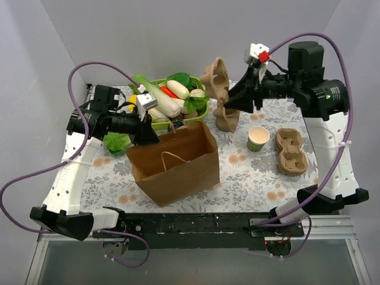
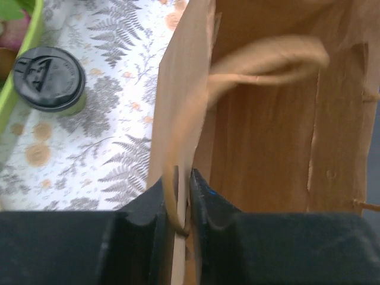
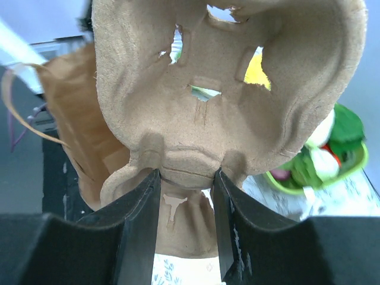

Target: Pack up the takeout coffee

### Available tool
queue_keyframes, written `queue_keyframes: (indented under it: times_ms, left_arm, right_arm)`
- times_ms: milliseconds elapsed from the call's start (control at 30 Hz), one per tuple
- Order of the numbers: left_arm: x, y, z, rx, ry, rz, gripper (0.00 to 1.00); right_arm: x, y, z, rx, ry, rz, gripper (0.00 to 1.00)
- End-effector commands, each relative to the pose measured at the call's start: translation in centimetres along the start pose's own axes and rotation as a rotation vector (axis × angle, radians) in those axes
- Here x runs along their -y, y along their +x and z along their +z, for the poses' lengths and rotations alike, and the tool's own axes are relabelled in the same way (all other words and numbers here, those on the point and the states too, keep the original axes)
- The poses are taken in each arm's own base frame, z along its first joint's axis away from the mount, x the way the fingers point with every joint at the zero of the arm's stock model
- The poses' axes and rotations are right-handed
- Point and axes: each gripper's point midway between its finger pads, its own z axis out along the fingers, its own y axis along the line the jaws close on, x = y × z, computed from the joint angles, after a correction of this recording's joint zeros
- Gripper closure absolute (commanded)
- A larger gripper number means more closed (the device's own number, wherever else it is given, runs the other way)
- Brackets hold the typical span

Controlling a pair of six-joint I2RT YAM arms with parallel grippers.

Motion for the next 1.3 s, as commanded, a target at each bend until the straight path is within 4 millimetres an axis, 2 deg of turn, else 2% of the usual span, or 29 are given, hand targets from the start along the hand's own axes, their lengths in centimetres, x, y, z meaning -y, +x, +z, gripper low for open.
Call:
queue_keyframes:
  times_ms: [0, 33, 67, 133, 167, 200, 233, 367, 400, 467, 500, 533, 600, 667, 700, 867, 900, 967, 1000, 1067, 1167, 1200, 1267]
  left_arm:
    - [-0.5, -1.2, 1.9, 0.015, 0.024, -0.006, 0.72]
    - [-1.0, -1.7, 2.1, 0.026, 0.011, 0.001, 0.65]
    - [-1.3, -2.1, 2.1, 0.036, 0.005, 0.006, 0.5]
    - [-1.8, -4.4, 1.6, 0.082, -0.027, 0.026, 0.42]
    - [-1.9, -5.2, 1.3, 0.098, -0.046, 0.014, 0.33]
    - [-1.9, -6.0, 0.9, 0.114, -0.058, 0.013, 0.3]
    - [-1.8, -7.4, 0.1, 0.144, -0.074, 0.032, 0.27]
    - [-1.2, -9.6, -1.9, 0.209, -0.129, 0.047, 0.16]
    - [-1.0, -10.0, -2.4, 0.226, -0.137, 0.046, 0.14]
    - [-0.7, -11.0, -3.8, 0.265, -0.165, 0.057, 0.12]
    - [-1.2, -11.1, -4.3, 0.272, -0.207, 0.04, 0.11]
    - [-1.7, -11.3, -4.7, 0.284, -0.245, 0.043, 0.11]
    - [-3.1, -10.7, -5.3, 0.285, -0.333, 0.011, 0.1]
    - [-5.0, -9.8, -5.7, 0.275, -0.418, -0.038, 0.1]
    - [-4.9, -9.5, -6.0, 0.28, -0.434, -0.044, 0.1]
    - [-6.3, -8.8, -6.5, 0.287, -0.479, -0.094, 0.1]
    - [-6.5, -8.6, -6.5, 0.283, -0.484, -0.097, 0.1]
    - [-6.7, -8.3, -6.6, 0.276, -0.495, -0.097, 0.1]
    - [-6.8, -8.1, -6.5, 0.27, -0.499, -0.099, 0.1]
    - [-7.0, -7.5, -6.3, 0.257, -0.501, -0.107, 0.1]
    - [-7.1, -7.1, -6.0, 0.249, -0.495, -0.116, 0.1]
    - [-7.1, -7.2, -6.0, 0.253, -0.493, -0.116, 0.1]
    - [-7.3, -7.0, -5.8, 0.251, -0.49, -0.124, 0.1]
  right_arm:
    - [-3.6, -2.7, 2.4, 0.07, -0.115, -0.133, 0.99]
    - [-3.8, -2.6, 3.0, 0.075, -0.125, -0.132, 0.99]
    - [-3.6, -3.2, 3.7, 0.103, -0.127, -0.153, 0.99]
    - [-4.1, -3.9, 5.1, 0.115, -0.165, -0.149, 0.99]
    - [-4.5, -5.4, 4.9, 0.139, -0.166, -0.193, 0.99]
    - [-5.0, -4.9, 6.1, 0.118, -0.2, -0.186, 0.99]
    - [-5.3, -5.1, 6.3, 0.118, -0.212, -0.215, 0.99]
    - [-7.1, -3.9, 7.4, 0.093, -0.272, -0.258, 0.99]
    - [-8.1, -2.9, 7.6, 0.081, -0.289, -0.262, 0.99]
    - [-8.6, -2.8, 8.0, 0.092, -0.276, -0.317, 0.99]
    - [-9.8, -2.8, 7.9, 0.096, -0.298, -0.336, 0.99]
    - [-10.1, -2.1, 8.2, 0.078, -0.3, -0.341, 0.99]
    - [-11.4, -2.0, 8.5, 0.076, -0.33, -0.382, 0.99]
    - [-11.9, -2.2, 8.6, 0.082, -0.331, -0.408, 0.99]
    - [-12.3, -2.6, 8.4, 0.094, -0.336, -0.428, 0.99]
    - [-12.1, -4.4, 7.8, 0.153, -0.275, -0.489, 0.99]
    - [-12.0, -5.6, 7.3, 0.194, -0.243, -0.523, 0.99]
    - [-11.5, -6.5, 6.9, 0.222, -0.188, -0.538, 0.99]
    - [-11.5, -7.7, 6.2, 0.261, -0.164, -0.564, 0.99]
    - [-11.6, -8.5, 5.8, 0.279, -0.15, -0.551, 0.99]
    - [-11.8, -8.2, 6.0, 0.276, -0.175, -0.528, 0.99]
    - [-11.7, -7.3, 6.7, 0.255, -0.185, -0.515, 0.99]
    - [-11.4, -6.9, 7.4, 0.245, -0.185, -0.506, 0.99]
